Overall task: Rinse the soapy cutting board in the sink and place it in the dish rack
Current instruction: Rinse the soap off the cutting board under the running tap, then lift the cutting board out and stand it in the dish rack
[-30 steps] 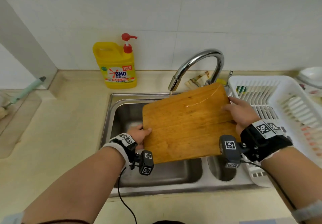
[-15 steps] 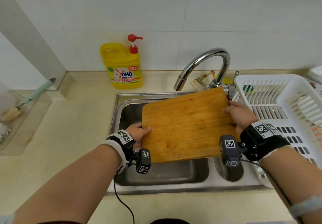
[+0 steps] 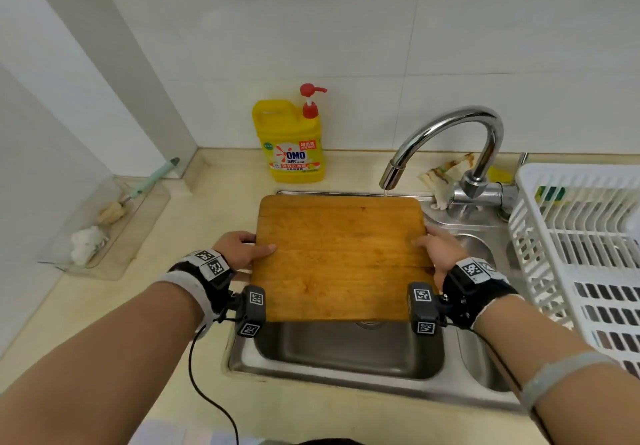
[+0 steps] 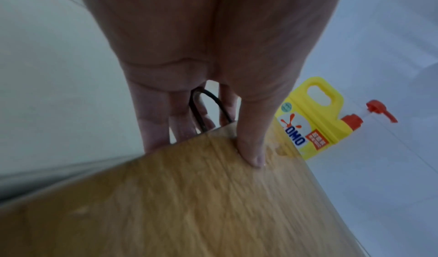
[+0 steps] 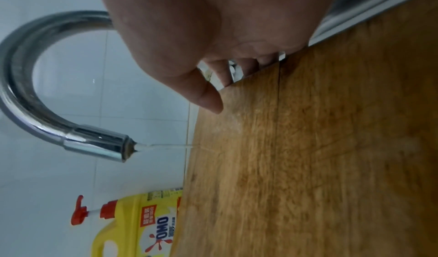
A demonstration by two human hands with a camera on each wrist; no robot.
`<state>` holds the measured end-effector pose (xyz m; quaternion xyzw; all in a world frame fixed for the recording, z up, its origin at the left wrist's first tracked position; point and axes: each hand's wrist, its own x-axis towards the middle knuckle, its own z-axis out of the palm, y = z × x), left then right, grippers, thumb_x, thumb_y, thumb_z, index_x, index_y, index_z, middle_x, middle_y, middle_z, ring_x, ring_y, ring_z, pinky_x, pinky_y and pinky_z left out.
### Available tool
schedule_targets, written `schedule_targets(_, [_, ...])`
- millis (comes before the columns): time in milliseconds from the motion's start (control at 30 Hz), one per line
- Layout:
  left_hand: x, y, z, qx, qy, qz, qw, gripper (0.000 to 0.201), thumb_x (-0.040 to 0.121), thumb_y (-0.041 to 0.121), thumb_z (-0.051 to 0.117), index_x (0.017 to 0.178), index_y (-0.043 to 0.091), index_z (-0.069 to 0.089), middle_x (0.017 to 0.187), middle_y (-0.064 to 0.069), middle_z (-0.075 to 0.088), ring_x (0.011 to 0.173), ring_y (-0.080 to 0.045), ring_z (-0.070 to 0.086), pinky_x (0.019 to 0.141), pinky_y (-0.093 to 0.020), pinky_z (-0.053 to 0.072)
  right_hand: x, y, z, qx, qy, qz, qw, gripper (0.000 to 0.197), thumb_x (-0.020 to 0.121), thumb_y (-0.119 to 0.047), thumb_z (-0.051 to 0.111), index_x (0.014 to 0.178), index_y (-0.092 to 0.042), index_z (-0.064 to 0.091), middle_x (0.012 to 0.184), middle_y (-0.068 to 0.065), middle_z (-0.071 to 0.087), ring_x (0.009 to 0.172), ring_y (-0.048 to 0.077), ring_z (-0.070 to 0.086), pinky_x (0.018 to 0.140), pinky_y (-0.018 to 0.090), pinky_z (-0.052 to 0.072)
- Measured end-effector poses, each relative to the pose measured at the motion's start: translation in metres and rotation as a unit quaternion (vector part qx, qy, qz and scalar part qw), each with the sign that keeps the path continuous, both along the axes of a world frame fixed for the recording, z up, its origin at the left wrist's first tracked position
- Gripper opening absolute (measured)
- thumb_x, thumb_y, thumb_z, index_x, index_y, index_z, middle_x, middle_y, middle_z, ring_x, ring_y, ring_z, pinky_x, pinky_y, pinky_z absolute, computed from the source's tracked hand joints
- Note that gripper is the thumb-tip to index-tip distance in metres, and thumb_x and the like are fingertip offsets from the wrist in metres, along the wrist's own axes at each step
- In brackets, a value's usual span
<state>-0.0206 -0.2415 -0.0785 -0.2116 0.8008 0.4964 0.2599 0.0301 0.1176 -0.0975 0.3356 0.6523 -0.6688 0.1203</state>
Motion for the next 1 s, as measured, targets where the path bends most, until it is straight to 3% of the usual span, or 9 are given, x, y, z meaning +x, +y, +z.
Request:
schedule_targets(67, [0.004,-0.005,0.008,0.008,0.002,0.013,1.0,0.04,0.081,0.022,0.082,0.113,0.013,0.06,0.107,-0.01,0.07,0.094,-0.03,0.07,0.074,-0.046,0.06,-0.01,0.004,-0.025,-0.01,0.0,0.002,1.0,0.069,0.072,-0.019,0.068,0.139,-0.025,0.052,0.128,0.013,0.065,0.107,0.039,0.065,0.09,0.06,0.056])
schedule_targets(167, [0.008,-0.014,0.017,0.006,0.001,0.013,1.0,0.044,0.077,0.023,0.086,0.113,0.013,0.063,0.111,-0.014,0.073,0.099,-0.035,0.073,0.085,-0.054,0.06,-0.01,-0.009,-0.02,-0.002,-0.004,0.013,1.0,0.072,0.081,-0.015,0.067,0.148,-0.018,0.041,0.135,0.012,0.059,0.114,0.038,0.06,0.098,0.059,0.051])
schedule_targets(267, [0.013,-0.019,0.025,0.006,0.006,0.001,1.0,0.049,0.074,0.026,0.088,0.114,0.012,0.064,0.111,-0.015,0.075,0.097,-0.035,0.075,0.085,-0.055,0.06,-0.006,-0.019,-0.012,-0.008,-0.016,0.03,0.999,0.063,0.09,-0.009,0.062,0.148,-0.014,0.038,0.117,0.008,0.058,0.108,0.036,0.057,0.101,0.059,0.048])
schedule_targets(400, [0.02,-0.022,0.037,0.008,0.033,0.005,0.999,0.053,0.072,0.025,0.089,0.118,0.012,0.064,0.109,-0.014,0.076,0.089,-0.029,0.077,0.082,-0.045,0.063,-0.004,-0.024,-0.021,-0.021,-0.025,0.053,0.998,0.038,0.092,-0.005,0.06,0.125,-0.019,0.05,0.097,0.007,0.059,0.108,0.037,0.056,0.105,0.061,0.044])
schedule_targets(533, [0.025,-0.018,0.054,-0.008,0.079,0.022,0.997,0.053,0.072,0.024,0.089,0.118,0.012,0.065,0.102,-0.012,0.077,0.072,-0.018,0.077,0.063,-0.029,0.062,-0.011,-0.024,-0.048,-0.032,-0.051,0.078,0.995,0.068,0.085,-0.013,0.066,0.146,-0.018,0.04,0.14,0.013,0.053,0.128,0.041,0.05,0.108,0.061,0.041])
schedule_targets(633, [0.032,-0.013,0.068,-0.038,0.121,0.025,0.992,0.049,0.069,0.025,0.091,0.111,0.016,0.066,0.104,-0.012,0.075,0.088,-0.026,0.075,0.078,-0.04,0.062,-0.021,-0.021,-0.07,-0.055,-0.065,0.093,0.992,0.084,0.079,-0.016,0.071,0.152,-0.024,0.03,0.151,0.009,0.042,0.136,0.042,0.043,0.107,0.063,0.041])
schedule_targets(766, [0.045,-0.003,0.087,-0.106,0.196,-0.005,0.975,0.041,0.067,0.031,0.092,0.102,0.024,0.07,0.093,-0.005,0.072,0.09,-0.026,0.071,0.079,-0.041,0.06,-0.015,-0.034,-0.053,-0.075,-0.078,0.12,0.987,0.054,0.091,-0.008,0.061,0.143,-0.009,0.043,0.129,0.012,0.054,0.127,0.038,0.051,0.103,0.058,0.046])
schedule_targets(900, [0.059,0.014,0.104,-0.225,0.28,-0.065,0.931,0.038,0.07,0.041,0.087,0.104,0.032,0.072,0.091,0.009,0.071,0.085,-0.01,0.066,0.077,-0.029,0.052,-0.013,-0.04,-0.041,0.005,0.014,0.153,0.988,0.058,0.091,-0.002,0.059,0.145,-0.01,0.039,0.124,0.021,0.06,0.108,0.034,0.063,0.096,0.05,0.052])
schedule_targets(1000, [0.069,0.028,0.116,-0.29,0.314,-0.124,0.896,0.035,0.076,0.041,0.082,0.108,0.034,0.071,0.095,0.014,0.069,0.088,-0.01,0.064,0.082,-0.028,0.05,-0.012,-0.048,-0.012,0.165,0.125,0.204,0.957,0.069,0.084,-0.011,0.071,0.145,-0.017,0.039,0.131,0.013,0.056,0.114,0.029,0.058,0.093,0.04,0.049])
